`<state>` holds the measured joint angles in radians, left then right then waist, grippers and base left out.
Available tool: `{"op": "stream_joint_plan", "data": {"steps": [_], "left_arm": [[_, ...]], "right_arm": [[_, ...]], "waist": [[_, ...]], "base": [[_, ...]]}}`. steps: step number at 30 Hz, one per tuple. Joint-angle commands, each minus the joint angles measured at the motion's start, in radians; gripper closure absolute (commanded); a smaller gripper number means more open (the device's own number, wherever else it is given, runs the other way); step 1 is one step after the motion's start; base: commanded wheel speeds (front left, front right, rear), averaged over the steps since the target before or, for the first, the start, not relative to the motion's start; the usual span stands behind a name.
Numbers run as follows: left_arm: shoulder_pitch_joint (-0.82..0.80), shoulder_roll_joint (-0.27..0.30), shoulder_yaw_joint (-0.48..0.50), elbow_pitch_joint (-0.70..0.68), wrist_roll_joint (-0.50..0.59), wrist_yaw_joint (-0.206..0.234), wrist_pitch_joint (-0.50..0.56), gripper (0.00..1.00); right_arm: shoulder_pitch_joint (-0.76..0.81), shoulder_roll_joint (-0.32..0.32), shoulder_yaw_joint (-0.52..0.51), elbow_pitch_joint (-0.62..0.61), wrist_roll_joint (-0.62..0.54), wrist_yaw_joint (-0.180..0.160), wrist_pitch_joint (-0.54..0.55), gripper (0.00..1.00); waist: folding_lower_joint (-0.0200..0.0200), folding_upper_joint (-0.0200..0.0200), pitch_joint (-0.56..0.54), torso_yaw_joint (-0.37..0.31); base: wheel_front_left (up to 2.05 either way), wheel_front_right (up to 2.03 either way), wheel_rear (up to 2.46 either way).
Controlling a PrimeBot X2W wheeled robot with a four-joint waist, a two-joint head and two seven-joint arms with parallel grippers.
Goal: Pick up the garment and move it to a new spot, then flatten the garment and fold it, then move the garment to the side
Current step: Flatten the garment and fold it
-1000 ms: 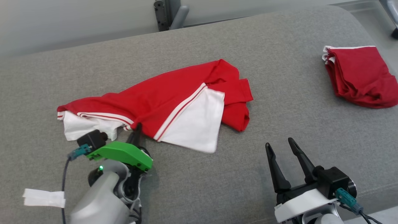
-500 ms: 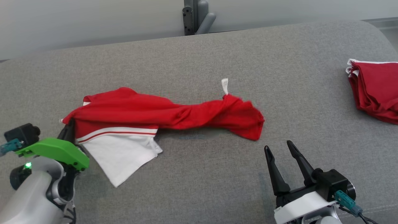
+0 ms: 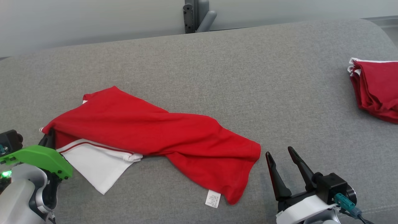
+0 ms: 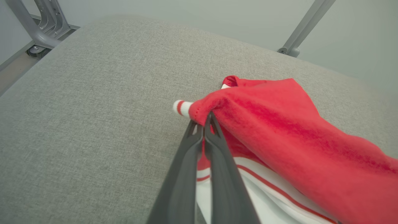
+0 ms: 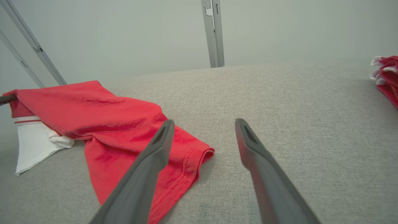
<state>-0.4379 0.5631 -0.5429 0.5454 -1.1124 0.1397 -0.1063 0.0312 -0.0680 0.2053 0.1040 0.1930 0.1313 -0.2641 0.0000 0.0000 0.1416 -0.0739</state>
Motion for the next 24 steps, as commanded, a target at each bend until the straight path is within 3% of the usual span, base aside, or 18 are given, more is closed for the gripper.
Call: {"op": "stream_joint_plan", "data": {"steps": [1,2,3,5,13,21,23,24], "left_arm": [[-0.015,0.013,-0.006,0.005,0.027,0.014,-0.016,1.00],[-0.023,0.013,-0.013,0.010,0.043,0.021,-0.023,0.95],[-0.032,0.014,-0.019,0.015,0.056,0.029,-0.034,0.78],[-0.047,0.004,-0.020,0.025,0.071,0.042,-0.057,0.00],[-0.075,-0.017,-0.043,-0.010,0.168,0.077,-0.136,0.00],[0.022,-0.101,-0.025,-0.164,0.230,0.070,-0.158,0.00],[0.057,-0.126,-0.015,-0.200,0.250,0.065,-0.159,0.00],[0.074,-0.137,-0.011,-0.212,0.260,0.062,-0.159,0.00]], "right_arm": [[0.001,-0.005,0.004,0.010,0.015,-0.001,0.000,0.00],[-0.003,-0.007,0.007,0.015,0.020,-0.001,-0.001,0.00],[-0.008,-0.009,0.007,0.021,0.024,-0.001,0.000,0.00],[-0.019,-0.009,0.008,0.041,0.051,-0.001,0.000,0.00],[-0.109,-0.036,0.058,0.201,0.327,-0.001,-0.001,0.00],[-0.231,-0.093,0.166,0.388,0.603,-0.001,-0.001,0.02],[-0.254,-0.104,0.190,0.414,0.654,-0.001,0.000,0.60],[-0.265,-0.112,0.201,0.423,0.675,-0.001,0.000,0.81]], "waist": [[0.0000,0.0000,0.004,0.008],[0.0000,0.0000,0.006,0.013],[0.0000,0.0000,0.009,0.018],[0.0000,0.0000,0.012,0.028],[0.0000,0.0000,0.010,0.080],[0.0000,0.0000,0.009,0.159],[0.0000,0.0000,0.014,0.179],[0.0000,0.0000,0.018,0.188]], "base": [[0.00,0.00,0.00],[0.00,0.00,0.00],[0.00,0.00,0.00],[0.00,0.00,0.00],[0.00,0.00,0.00],[0.00,0.00,0.00],[0.00,0.00,0.00],[0.00,0.00,0.00]]}}
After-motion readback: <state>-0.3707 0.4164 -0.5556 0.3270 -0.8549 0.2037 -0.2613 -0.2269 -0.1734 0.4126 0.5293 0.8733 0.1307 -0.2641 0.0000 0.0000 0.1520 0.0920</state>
